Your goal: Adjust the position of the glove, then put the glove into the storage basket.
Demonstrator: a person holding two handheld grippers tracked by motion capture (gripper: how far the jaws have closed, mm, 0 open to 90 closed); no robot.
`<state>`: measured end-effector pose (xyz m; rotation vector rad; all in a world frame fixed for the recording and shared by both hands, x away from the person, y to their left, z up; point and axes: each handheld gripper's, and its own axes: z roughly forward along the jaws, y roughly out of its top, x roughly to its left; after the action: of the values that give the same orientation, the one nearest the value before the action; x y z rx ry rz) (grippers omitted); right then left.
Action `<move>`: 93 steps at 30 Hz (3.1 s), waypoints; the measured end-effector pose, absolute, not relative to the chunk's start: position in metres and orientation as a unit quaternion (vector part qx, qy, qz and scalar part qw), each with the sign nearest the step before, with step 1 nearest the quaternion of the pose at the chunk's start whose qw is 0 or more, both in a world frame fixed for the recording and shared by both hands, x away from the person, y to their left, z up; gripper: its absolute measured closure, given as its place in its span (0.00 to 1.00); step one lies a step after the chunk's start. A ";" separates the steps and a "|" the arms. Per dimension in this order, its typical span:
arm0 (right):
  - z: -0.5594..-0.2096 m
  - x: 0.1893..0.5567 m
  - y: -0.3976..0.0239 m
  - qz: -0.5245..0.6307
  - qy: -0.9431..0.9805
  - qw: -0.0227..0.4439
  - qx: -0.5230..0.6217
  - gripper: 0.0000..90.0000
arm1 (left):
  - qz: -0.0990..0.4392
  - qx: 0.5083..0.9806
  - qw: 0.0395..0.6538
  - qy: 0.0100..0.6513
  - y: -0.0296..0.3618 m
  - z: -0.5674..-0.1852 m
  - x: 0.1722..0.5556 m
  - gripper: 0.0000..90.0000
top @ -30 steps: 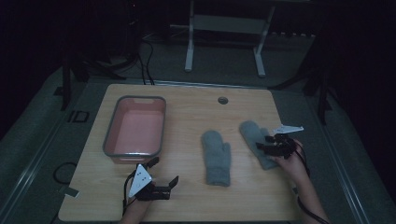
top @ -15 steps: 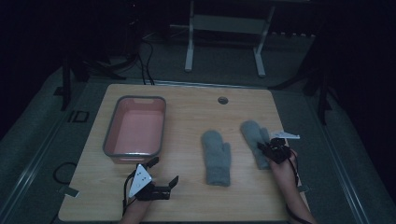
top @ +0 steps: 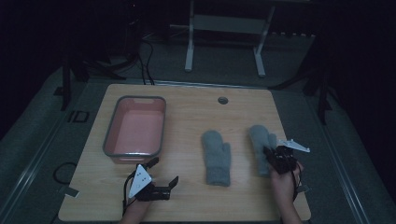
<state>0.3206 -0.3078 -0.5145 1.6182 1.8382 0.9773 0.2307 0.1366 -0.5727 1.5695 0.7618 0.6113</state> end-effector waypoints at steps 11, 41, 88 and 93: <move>-0.540 0.311 -0.300 0.343 0.675 0.228 0.612 0.87 | 0.264 0.681 0.599 0.328 0.136 -0.572 0.231 0.02; -0.544 0.312 -0.289 0.315 0.715 0.276 0.560 0.87 | 0.263 0.684 0.597 0.326 0.135 -0.572 0.231 0.02; -0.483 0.299 -0.162 0.394 0.702 0.218 0.551 0.90 | 0.261 0.684 0.597 0.326 0.135 -0.572 0.230 0.02; -0.493 0.297 -0.153 0.389 0.704 0.206 0.556 0.89 | 0.261 0.685 0.597 0.326 0.135 -0.572 0.230 0.02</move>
<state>0.2965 -0.1532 -0.4929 1.5500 1.9624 1.0847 0.2305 0.1350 -0.5722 1.5886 0.7572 0.6046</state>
